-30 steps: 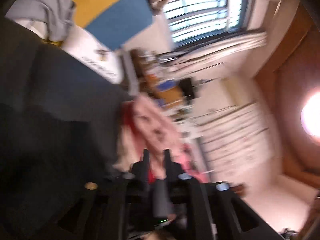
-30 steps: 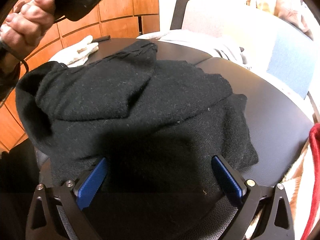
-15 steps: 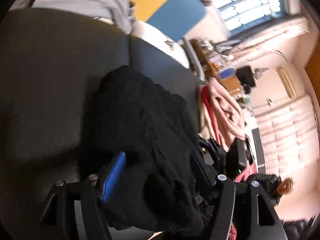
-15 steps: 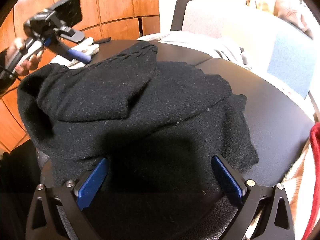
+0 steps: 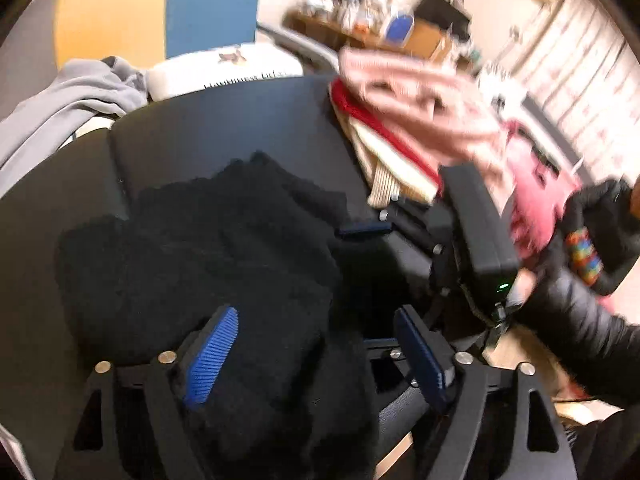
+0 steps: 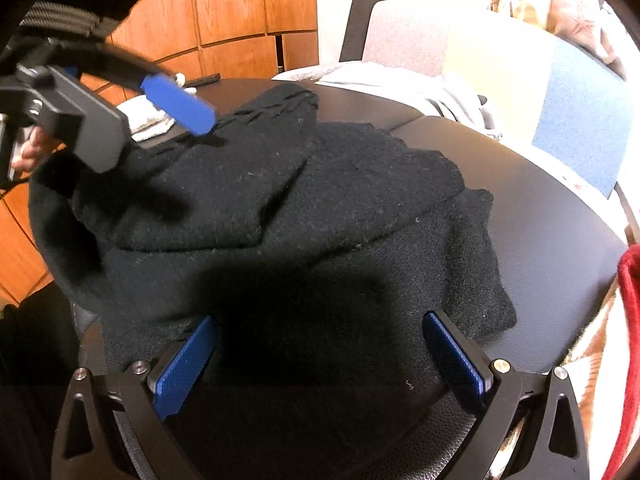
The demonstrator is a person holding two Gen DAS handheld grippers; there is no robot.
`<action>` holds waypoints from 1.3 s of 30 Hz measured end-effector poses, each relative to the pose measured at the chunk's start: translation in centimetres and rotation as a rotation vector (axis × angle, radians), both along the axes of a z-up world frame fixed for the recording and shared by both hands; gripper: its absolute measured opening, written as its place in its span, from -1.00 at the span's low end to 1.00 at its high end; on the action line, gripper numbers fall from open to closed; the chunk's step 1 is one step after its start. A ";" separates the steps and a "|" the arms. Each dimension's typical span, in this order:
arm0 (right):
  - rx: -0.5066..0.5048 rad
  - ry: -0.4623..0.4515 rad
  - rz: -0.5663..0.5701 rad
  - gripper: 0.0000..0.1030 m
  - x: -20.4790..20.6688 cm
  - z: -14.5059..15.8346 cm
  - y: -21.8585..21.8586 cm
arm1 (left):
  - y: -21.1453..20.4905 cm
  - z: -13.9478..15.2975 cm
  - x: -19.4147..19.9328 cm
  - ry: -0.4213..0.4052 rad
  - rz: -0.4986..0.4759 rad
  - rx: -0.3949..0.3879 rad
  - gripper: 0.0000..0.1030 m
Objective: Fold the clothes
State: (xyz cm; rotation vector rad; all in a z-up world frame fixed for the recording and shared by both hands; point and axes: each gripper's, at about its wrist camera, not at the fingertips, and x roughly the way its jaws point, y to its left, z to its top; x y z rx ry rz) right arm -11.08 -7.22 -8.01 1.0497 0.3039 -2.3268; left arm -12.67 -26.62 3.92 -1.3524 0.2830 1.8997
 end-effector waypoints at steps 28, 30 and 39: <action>0.036 0.014 0.006 1.00 0.2 0.1 -0.7 | -10.2 1.9 -5.7 -0.310 0.351 0.601 -0.80; 0.039 0.013 0.005 1.00 0.2 0.1 -0.8 | -10.9 3.7 -5.7 -0.297 0.318 0.713 -0.80; 0.049 0.021 -0.022 1.00 0.6 0.3 -1.1 | -3.6 1.2 -6.7 -0.401 0.185 0.697 -0.80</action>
